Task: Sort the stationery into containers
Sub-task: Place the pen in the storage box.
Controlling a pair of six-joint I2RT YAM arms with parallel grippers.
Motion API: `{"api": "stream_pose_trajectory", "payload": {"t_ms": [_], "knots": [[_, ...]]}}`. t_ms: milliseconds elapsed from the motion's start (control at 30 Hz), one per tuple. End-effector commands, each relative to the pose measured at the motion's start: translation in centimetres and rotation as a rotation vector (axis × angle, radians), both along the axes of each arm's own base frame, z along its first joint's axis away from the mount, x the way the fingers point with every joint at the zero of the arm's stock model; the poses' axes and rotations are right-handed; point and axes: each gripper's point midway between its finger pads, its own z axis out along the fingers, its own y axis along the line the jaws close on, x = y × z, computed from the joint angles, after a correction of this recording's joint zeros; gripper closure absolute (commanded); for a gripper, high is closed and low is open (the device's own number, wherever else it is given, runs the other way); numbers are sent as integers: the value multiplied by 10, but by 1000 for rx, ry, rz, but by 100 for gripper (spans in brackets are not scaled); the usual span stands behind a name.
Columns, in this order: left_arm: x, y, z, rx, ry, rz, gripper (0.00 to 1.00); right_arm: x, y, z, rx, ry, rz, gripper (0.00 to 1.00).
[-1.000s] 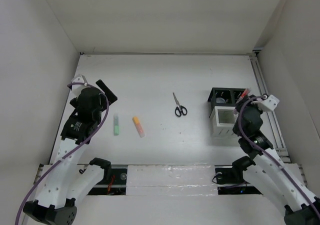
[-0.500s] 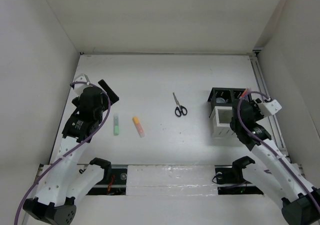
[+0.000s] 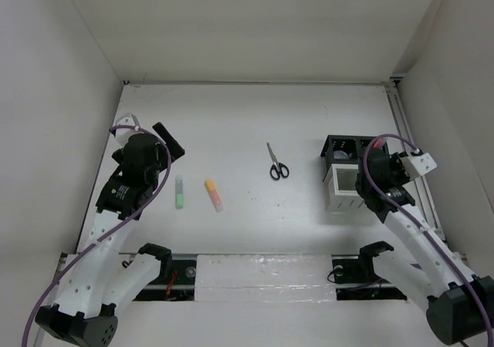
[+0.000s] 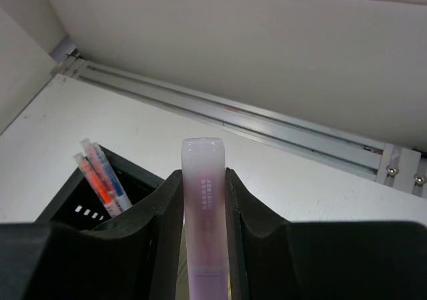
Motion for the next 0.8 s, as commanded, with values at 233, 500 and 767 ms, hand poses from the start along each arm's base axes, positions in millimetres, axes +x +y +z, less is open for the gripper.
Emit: {"api": "stream_pose_trajectory", "payload": {"t_ms": [233,500,767], "knots": [[5,-4,6,2,-34,-26,1,4,-9,5,-3,-7,-131,100],[6,-6,8,-5,-42,-34,1,10,-8,-1,-8,33,-140,100],[5,-7,9,-3,-48,-46,1,14,-3,-3,13,69,-111,69]]}}
